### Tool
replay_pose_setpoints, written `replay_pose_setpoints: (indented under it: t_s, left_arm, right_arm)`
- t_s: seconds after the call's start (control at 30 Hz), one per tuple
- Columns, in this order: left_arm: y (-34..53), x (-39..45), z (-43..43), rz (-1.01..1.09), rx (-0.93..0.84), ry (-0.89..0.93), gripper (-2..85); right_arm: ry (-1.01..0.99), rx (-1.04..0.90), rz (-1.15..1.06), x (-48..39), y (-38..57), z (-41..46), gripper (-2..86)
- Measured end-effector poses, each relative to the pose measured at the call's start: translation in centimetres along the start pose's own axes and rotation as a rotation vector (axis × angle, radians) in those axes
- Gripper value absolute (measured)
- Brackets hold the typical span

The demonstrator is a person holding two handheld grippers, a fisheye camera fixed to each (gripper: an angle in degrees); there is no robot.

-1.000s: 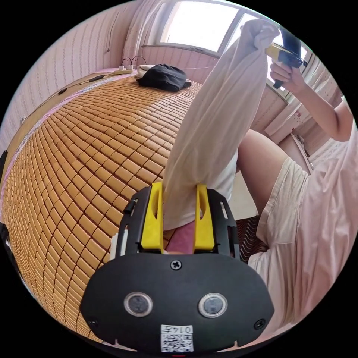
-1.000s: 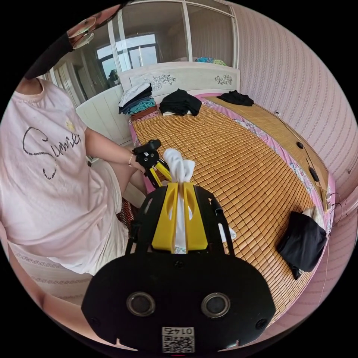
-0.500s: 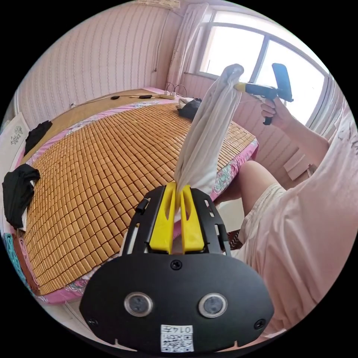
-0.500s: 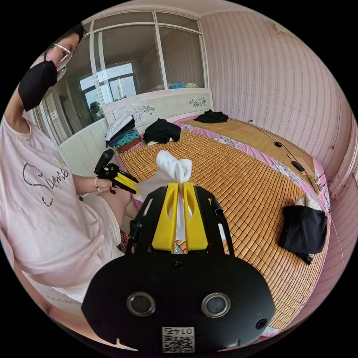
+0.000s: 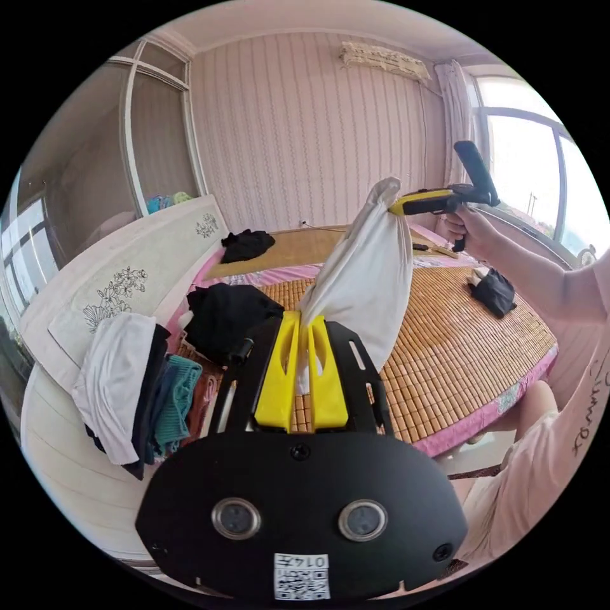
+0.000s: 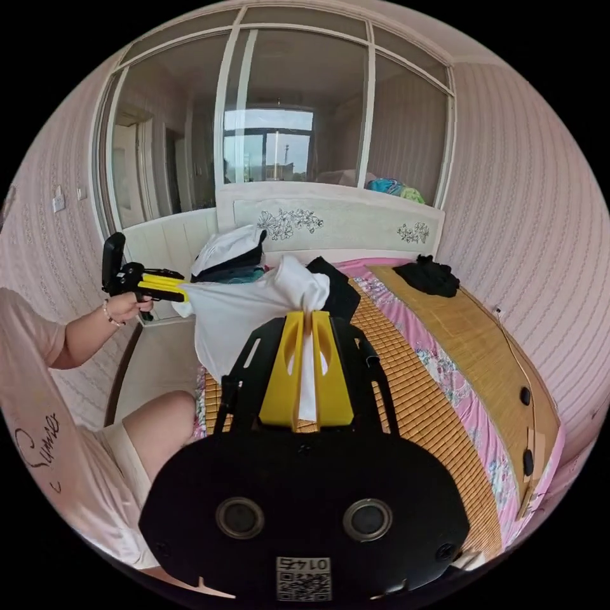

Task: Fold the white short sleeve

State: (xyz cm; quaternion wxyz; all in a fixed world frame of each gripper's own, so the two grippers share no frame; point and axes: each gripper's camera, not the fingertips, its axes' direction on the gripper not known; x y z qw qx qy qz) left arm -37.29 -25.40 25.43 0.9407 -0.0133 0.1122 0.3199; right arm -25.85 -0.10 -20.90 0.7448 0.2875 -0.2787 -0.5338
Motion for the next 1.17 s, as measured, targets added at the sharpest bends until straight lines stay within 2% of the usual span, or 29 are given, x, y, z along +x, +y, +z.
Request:
replay_pose_setpoints:
  t_s: [0.1,0.17,0.2,0.23,0.27,0.37,0.47,0.57,0.63,0.73,0.97,1.07,1.17]
  left_arm:
    - [-5.5,-9.9,1.4,-0.221,-0.013,-0.088,8.1]
    - [-7.4,-15.7,3.3,-0.401,-0.137,-0.189,12.0]
    - [-7.4,-16.4,3.6,-0.426,-0.163,-0.201,12.3]
    - [-7.3,-16.7,3.8,-0.408,-0.185,-0.226,12.8]
    - [-6.9,-16.0,3.6,-0.366,-0.184,-0.278,12.9]
    - [-3.8,-12.5,2.8,-0.28,-0.155,-0.286,12.7]
    - [0.8,-6.7,2.5,-0.197,-0.125,-0.215,10.5]
    - [5.3,0.4,3.1,-0.17,-0.117,-0.056,6.7]
    - [7.5,4.9,4.0,-0.166,-0.121,0.102,5.2]
    - [9.7,12.3,5.9,-0.153,-0.113,0.33,1.6]
    - [5.1,30.1,12.0,0.019,-0.114,0.712,-0.9]
    - [1.0,36.6,13.9,0.153,-0.106,0.779,-0.7]
    - [-2.6,42.0,16.3,0.241,-0.123,0.757,0.0]
  right_arm:
    - [0.016,-0.099,0.087,4.6,-12.7,9.1,5.6]
    - [0.075,-0.231,0.199,7.3,-18.2,15.1,9.4]
    - [0.098,-0.374,0.27,8.4,-20.0,19.0,11.5]
    - [0.083,-0.468,0.288,8.5,-20.4,21.6,12.7]
    - [0.073,-0.472,0.292,8.3,-20.2,22.2,12.5]
    - [-0.022,-0.373,0.264,6.2,-16.2,22.1,11.2]
    - [-0.124,-0.405,0.235,3.6,-6.2,20.1,10.6]
    - [-0.047,-0.493,0.246,-0.2,8.1,15.1,7.1]
    - [0.09,-0.539,0.328,-3.6,19.4,8.0,2.3]
    - [0.189,-0.556,0.483,-7.0,29.7,-2.7,1.3]
    - [0.53,-0.485,0.834,-8.9,41.4,-22.3,4.8]
    - [0.591,-0.429,0.95,-8.3,45.0,-27.5,5.8]
    - [0.641,-0.396,0.996,-7.0,47.2,-30.8,6.0]
